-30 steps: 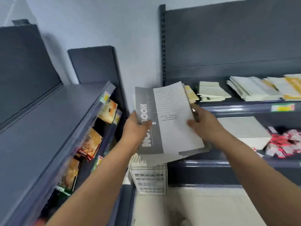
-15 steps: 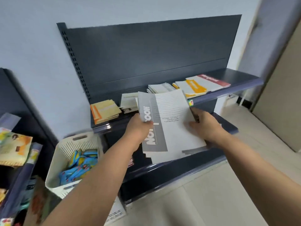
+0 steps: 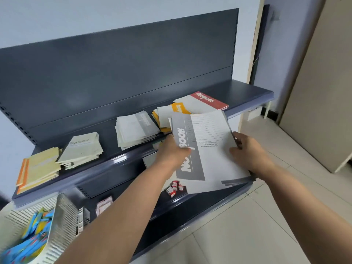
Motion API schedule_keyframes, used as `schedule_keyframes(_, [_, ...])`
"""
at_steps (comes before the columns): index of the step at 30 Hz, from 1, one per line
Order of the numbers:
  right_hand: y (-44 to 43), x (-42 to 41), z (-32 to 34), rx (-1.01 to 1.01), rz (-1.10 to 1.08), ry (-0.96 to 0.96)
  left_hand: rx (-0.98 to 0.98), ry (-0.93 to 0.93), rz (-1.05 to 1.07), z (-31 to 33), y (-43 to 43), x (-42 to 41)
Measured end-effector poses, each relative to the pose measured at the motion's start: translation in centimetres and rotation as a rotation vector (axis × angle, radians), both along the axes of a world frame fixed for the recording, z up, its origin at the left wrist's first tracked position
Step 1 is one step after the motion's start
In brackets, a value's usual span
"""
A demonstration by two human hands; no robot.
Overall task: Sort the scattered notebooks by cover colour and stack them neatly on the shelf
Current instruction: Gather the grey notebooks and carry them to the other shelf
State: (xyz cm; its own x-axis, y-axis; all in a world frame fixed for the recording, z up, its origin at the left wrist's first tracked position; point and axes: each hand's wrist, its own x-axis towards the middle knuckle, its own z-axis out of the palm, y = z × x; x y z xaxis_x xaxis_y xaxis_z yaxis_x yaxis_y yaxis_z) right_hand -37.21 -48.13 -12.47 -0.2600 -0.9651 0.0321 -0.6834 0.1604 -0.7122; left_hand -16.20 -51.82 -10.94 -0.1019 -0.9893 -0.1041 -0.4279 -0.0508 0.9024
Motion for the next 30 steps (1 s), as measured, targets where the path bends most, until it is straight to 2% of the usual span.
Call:
schedule_keyframes(8, [-5.9,-7.6,-1.8,0.063,-0.087,-0.045,-0.077,-0.139,-0.036,-1.3,-7.3,-8.7])
schedule_keyframes(14, [-14.0,-11.1,-2.8,0.108,-0.042,-0.052,-0.065,-0.171,-0.068,-2.7,-15.8,-12.3])
schedule_keyframes(23, [-26.9,-19.8,-1.0,0.104,-0.115,0.078,-0.104,-0.169,-0.132,-2.0,-30.5,-21.4])
schedule_keyframes(30, [-34.5,-24.8,-0.6,0.141,-0.071,0.125,-0.097,-0.263,-0.076,-2.4,-36.8,-26.3])
